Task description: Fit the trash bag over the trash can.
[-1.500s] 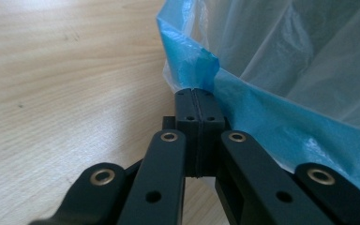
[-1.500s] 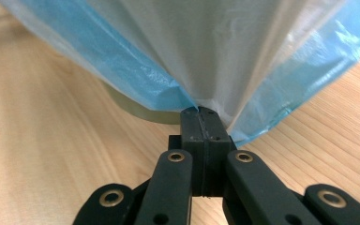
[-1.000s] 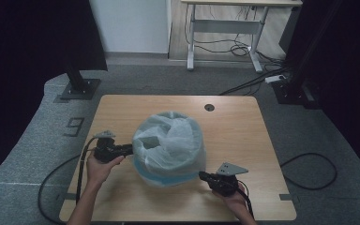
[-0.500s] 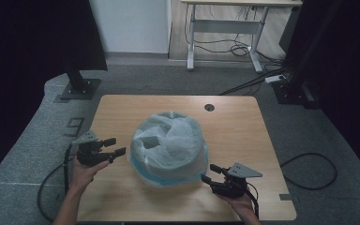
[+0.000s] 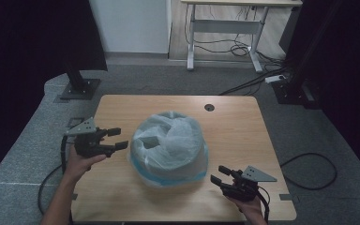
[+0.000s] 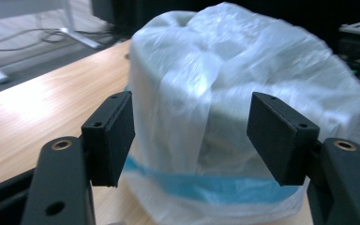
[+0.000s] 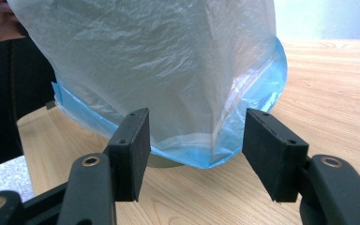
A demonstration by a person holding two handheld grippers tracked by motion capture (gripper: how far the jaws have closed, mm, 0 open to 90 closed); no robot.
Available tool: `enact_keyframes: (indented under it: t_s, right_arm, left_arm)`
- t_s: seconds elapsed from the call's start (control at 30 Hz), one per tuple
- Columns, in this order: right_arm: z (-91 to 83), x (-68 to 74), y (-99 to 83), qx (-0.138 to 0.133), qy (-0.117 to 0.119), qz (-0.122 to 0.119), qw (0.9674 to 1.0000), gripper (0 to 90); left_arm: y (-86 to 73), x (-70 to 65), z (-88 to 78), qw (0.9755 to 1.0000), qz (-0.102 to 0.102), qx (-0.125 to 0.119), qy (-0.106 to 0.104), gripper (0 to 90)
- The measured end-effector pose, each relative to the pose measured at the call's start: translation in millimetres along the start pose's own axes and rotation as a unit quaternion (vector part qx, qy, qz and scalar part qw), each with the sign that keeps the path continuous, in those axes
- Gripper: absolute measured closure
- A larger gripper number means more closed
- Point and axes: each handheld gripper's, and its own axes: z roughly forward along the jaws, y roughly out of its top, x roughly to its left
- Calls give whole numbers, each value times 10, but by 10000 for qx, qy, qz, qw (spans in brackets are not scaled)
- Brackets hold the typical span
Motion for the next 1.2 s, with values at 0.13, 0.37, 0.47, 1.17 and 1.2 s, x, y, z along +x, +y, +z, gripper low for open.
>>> enact_keyframes:
  t_s: [0.13,0.37,0.47,1.17,1.2]
  right_arm:
    - [-53,-29,7,-34,-13,-8,10000,409]
    - [-134,-85,-7,-88,-57,19,9999,415]
    - [-143,-89,-29,-68,-84,21,9999,425]
    - [-174,-92,-52,103,-302,73,9995,427]
    - [-174,-93,-53,104,-297,87,9995,428]
  left_arm:
    - [159,43,145,9998,58,148,-100,318]
    - [362,29,482,9992,73,387,-84,326]
    - [421,-13,584,9987,84,498,-113,324]
    - [949,-430,1222,9899,444,1348,-54,304]
    - [962,-443,1260,9885,401,1457,-1,301]
